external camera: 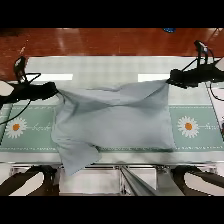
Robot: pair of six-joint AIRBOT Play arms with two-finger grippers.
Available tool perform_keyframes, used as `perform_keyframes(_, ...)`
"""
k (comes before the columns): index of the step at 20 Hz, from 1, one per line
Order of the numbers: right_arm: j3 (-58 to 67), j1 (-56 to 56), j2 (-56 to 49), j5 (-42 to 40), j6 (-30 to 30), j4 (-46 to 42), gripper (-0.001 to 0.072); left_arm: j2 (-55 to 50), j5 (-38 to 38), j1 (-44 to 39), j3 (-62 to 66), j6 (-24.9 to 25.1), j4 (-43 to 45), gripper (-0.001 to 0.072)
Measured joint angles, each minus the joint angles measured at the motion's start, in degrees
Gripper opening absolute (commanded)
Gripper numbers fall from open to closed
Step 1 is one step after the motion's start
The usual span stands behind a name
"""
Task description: Fold the shirts.
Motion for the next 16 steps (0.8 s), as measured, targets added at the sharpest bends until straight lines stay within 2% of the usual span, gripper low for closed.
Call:
perform_keyframes(3, 6.73, -4.92, -3.87, 6.84, -0.28, -0.81, 0.0415, -5.9, -7.67, 4.5, 7.78, 2.6, 2.95, 0.0511)
perform_keyframes(6, 7.28, -12.07, -2.05, 14.84, -0.44, -7.26, 0.0409, -7.3, -15.93, 12.0, 10.21, 4.87, 6.69, 0.051)
perform_keyframes(8, 1.01, -16.7, 2.27, 17.16, 0.76, -10.64, 0.041, -6.62, -20.41, 18.03, 5.46, 5.77, 6.05, 0.0508)
perform_keyframes(10, -9.18, -20.31, 8.11, 16.79, 0.85, -10.58, 0.041, -5.14, -22.4, 24.04, -1.73, 9.57, 2.67, 0.0508)
perform_keyframes(13, -24.33, -23.89, 16.04, 15.26, -3.72, -6.54, 0.041, -3.17, -24.7, 31.63, -11.56, 16.52, -2.29, 0.0508)
perform_keyframes(16, -34.32, -25.31, 20.87, 14.05, -7.13, -1.86, 0.041, -2.64, -24.94, 34.25, -16.44, 19.5, -6.19, 0.0508)
